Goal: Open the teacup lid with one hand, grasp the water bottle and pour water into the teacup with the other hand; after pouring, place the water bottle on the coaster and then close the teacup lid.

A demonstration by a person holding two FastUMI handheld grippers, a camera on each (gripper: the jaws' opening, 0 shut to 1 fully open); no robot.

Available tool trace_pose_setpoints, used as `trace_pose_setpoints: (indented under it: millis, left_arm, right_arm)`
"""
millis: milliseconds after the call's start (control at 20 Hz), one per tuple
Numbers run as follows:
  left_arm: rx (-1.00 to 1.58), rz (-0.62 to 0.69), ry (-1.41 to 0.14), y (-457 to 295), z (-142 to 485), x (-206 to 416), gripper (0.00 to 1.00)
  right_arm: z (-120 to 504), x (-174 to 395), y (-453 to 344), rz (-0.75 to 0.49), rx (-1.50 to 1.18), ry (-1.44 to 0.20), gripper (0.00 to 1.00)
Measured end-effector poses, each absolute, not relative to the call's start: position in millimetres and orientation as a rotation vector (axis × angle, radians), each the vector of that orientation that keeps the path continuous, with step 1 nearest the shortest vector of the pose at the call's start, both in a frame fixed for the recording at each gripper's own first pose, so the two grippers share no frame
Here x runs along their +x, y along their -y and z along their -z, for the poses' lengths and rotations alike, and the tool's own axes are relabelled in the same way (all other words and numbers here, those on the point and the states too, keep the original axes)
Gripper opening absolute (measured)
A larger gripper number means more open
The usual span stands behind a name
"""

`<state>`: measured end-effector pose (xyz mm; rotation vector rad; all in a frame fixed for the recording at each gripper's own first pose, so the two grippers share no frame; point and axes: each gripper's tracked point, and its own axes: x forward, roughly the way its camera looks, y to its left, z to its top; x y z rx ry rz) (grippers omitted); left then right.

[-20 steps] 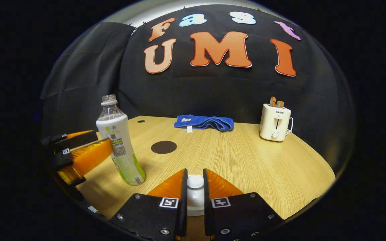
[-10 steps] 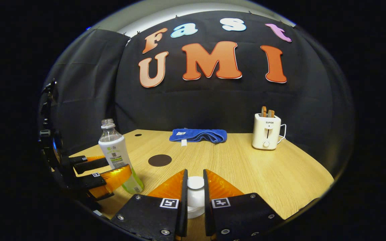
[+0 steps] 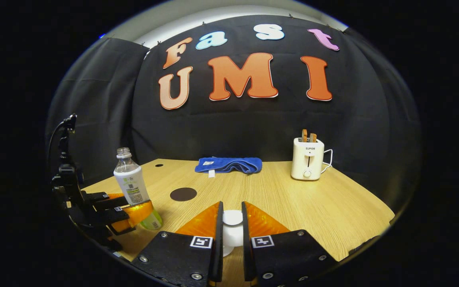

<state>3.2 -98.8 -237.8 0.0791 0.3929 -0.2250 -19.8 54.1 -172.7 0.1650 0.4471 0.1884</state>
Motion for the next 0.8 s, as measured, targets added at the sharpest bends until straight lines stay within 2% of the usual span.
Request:
trace_pose_setpoints:
  millis: [350,700,800]
  left_arm:
    - [0.332,0.224,-0.391,93,235,7,0.66]
    - [0.649,0.235,-0.323,96,223,10,0.69]
    - [0.715,0.257,-0.324,102,225,8,0.66]
  right_arm:
    - [169,-24,-30,-0.159,0.166,-0.433,0.21]
    - [168,-27,-4,-0.133,0.165,-0.418,0.21]
    - [167,-29,3,-0.129,0.163,-0.41,0.21]
